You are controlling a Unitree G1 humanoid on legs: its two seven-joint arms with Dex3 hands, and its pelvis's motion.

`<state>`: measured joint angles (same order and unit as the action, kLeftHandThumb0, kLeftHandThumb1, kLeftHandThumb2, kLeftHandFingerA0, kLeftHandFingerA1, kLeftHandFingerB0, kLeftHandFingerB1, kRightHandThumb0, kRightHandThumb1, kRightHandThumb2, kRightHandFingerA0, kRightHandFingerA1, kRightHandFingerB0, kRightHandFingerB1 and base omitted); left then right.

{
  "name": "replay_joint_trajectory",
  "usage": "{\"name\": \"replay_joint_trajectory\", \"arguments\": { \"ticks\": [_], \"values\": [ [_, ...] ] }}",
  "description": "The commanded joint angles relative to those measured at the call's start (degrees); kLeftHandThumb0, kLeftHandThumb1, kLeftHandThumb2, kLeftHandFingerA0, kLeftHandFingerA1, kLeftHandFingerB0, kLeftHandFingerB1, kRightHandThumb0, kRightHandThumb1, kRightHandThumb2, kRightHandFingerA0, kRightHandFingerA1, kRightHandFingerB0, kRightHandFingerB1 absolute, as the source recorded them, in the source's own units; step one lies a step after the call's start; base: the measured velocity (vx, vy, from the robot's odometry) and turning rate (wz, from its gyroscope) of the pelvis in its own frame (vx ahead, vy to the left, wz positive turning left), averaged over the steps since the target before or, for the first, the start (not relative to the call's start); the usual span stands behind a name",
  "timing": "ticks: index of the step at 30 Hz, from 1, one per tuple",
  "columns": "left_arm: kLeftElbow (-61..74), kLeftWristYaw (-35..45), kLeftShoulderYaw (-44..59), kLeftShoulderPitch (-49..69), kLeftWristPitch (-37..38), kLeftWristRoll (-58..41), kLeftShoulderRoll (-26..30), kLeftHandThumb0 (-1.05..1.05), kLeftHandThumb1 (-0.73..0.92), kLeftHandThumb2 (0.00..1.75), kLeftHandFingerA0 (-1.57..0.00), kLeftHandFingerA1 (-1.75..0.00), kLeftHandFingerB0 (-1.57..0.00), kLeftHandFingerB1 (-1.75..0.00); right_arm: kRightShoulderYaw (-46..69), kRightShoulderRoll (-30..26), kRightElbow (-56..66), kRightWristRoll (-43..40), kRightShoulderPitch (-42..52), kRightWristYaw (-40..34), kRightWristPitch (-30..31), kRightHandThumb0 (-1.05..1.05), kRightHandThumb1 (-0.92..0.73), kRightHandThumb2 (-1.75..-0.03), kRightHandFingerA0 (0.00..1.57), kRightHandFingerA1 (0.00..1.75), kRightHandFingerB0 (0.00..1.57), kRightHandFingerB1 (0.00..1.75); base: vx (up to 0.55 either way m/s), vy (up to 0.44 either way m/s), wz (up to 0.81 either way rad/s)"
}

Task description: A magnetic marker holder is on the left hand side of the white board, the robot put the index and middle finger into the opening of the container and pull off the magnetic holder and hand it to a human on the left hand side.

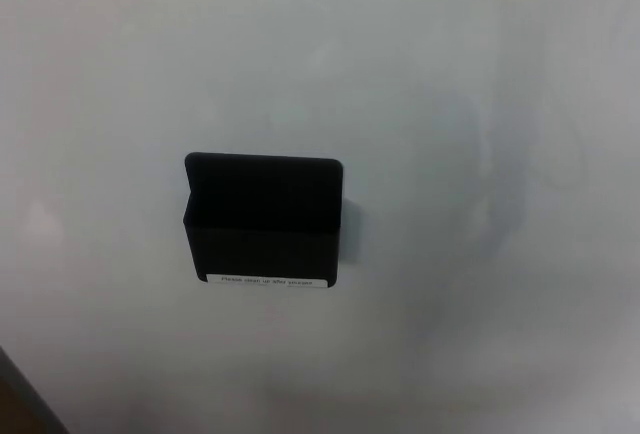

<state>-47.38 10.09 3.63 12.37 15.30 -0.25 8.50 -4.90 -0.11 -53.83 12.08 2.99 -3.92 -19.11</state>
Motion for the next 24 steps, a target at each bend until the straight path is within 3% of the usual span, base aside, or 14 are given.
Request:
{"name": "replay_joint_trajectory", "arguments": {
  "ticks": [1,7,11,12,15,20,22,23,24],
  "values": [
    [13.74,9.38,2.24,4.41,20.50,-6.13,3.36,-0.67,0.60,0.59,-0.50,-0.38,-0.37,-0.33,0.30,0.39,-1.61,0.53,-0.66,-6.40,-21.00,-0.44,-0.55,-0.97,0.72,0.69,0.47,0.58,0.00,0.000,0.00],
    [38.56,14.94,3.63,8.46,15.87,-10.52,10.76,-0.63,0.60,0.59,-0.43,-0.36,-0.32,-0.31,0.44,0.70,-4.02,0.37,-1.35,-6.76,-23.22,-0.44,-0.56,-0.97,0.72,0.69,0.48,0.58,0.00,0.000,0.00],
    [45.93,17.34,4.99,7.06,13.47,-12.91,14.41,-0.65,0.61,0.59,-0.41,-0.36,-0.30,-0.30,0.63,0.65,-4.22,0.11,-2.59,-6.48,-23.78,-0.44,-0.56,-0.97,0.72,0.69,0.48,0.58,0.00,0.000,0.00],
    [48.85,17.91,5.65,6.29,11.65,-13.95,15.81,-0.69,0.48,0.81,-0.33,-0.47,-0.25,-0.42,0.89,0.78,-3.72,-0.41,-3.10,-5.95,-23.57,-0.53,-0.67,-0.64,0.77,0.51,0.56,0.44,0.00,0.000,0.00],
    [57.64,19.16,7.91,4.49,5.92,-16.98,20.18,-0.70,0.47,0.80,-0.34,-0.46,-0.27,-0.42,1.54,1.26,-1.18,-2.25,-2.90,-3.98,-23.67,-0.50,-0.71,-0.61,0.76,0.48,0.60,0.43,0.00,0.000,0.00],
    [64.47,19.53,10.23,2.80,3.96,-17.92,24.14,-0.72,0.47,0.81,-0.35,-0.47,-0.26,-0.42,1.59,0.77,0.12,-2.65,-1.97,-2.70,-25.19,-0.52,-0.67,-0.64,0.77,0.50,0.56,0.44,0.00,0.000,0.00],
    [66.25,19.56,10.81,2.80,3.28,-18.33,25.13,-0.72,0.47,0.81,-0.35,-0.47,-0.26,-0.42,1.68,0.63,-0.28,-2.60,-2.05,-2.69,-25.38,-0.51,-0.68,-0.64,0.76,0.50,0.56,0.44,0.00,0.000,0.00],
    [69.03,19.92,11.62,2.95,1.96,-19.70,26.55,-0.67,0.56,0.58,-0.42,-0.36,-0.31,-0.31,1.82,0.49,-0.98,-2.49,-2.10,-2.83,-25.80,-0.52,-0.67,-0.64,0.77,0.51,0.56,0.44,0.00,0.000,0.00],
    [70.76,20.08,12.21,3.05,0.85,-20.89,27.44,-0.65,0.55,0.57,-0.42,-0.36,-0.31,-0.31,1.90,0.46,-1.36,-2.43,-2.23,-2.90,-25.91,-0.51,-0.67,-0.64,0.77,0.51,0.56,0.44,0.00,0.000,0.00]
  ]
}}
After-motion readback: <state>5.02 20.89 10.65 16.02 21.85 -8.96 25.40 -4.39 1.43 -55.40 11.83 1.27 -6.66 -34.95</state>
